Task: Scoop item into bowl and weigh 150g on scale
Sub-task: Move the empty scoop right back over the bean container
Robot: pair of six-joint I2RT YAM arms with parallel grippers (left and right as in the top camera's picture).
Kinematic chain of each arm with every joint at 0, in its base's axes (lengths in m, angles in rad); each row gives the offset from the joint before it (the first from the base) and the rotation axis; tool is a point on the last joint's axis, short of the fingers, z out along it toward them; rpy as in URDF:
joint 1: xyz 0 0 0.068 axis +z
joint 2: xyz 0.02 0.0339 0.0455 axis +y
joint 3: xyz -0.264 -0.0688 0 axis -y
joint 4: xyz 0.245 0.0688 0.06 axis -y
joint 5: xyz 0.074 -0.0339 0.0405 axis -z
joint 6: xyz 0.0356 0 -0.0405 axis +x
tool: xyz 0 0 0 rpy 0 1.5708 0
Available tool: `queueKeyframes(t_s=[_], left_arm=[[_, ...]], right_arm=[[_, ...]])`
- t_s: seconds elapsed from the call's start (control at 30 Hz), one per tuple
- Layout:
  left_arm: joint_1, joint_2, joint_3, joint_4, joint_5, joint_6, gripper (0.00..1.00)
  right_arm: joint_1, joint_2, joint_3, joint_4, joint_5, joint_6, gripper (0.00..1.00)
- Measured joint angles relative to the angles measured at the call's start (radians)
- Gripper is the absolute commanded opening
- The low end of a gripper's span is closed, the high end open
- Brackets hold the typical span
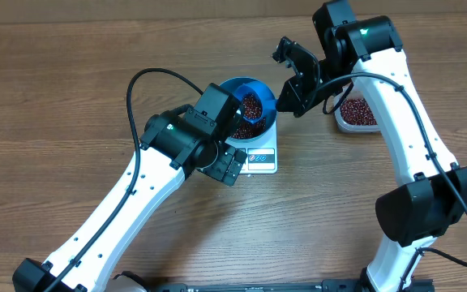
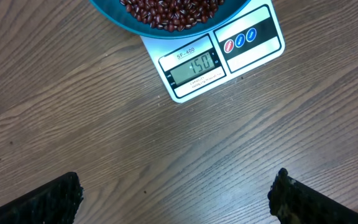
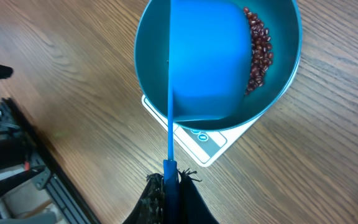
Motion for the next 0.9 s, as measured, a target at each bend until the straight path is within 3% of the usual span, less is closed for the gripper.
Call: queueKeyframes(t_s=[0.5, 0.7, 0.9], left_arm=[[0.000, 0.000, 0.000, 0.000, 0.000, 0.000, 1.00], [0.000, 0.000, 0.000, 0.000, 0.000, 0.000, 1.00], [0.000, 0.000, 0.000, 0.000, 0.000, 0.000, 1.00]], right_arm=[[-0.248, 0.000, 0.000, -0.061, -0.079, 0.000, 0.04], [-0.504, 0.000, 0.000, -0.105, -0.084, 0.000, 0.04], [-0.647, 0.000, 0.000, -0.113, -0.024, 0.019, 0.04]])
